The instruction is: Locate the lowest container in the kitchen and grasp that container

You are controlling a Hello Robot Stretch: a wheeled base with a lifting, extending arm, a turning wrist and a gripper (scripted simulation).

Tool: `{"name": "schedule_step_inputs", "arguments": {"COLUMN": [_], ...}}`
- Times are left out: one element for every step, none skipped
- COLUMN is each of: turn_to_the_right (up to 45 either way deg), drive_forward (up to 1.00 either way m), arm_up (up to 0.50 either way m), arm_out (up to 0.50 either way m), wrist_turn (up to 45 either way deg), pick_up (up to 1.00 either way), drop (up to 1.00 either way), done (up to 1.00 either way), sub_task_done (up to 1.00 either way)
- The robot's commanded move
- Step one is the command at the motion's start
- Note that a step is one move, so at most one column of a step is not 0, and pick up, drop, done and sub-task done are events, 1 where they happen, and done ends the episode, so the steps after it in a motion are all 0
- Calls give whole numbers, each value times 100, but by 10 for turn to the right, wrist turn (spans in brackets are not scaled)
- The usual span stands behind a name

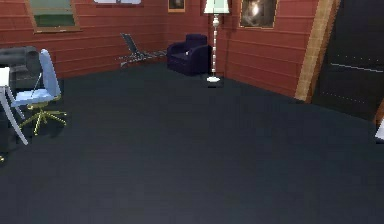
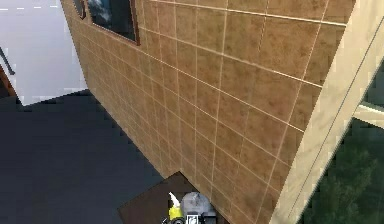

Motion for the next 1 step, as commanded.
{"name": "schedule_step_inputs", "arguments": {"turn_to_the_right": [0], "drive_forward": [0], "arm_up": [0], "arm_out": [0], "wrist_turn": [450], "pick_up": [0], "drop": [0], "done": [0], "sub_task_done": [0]}}
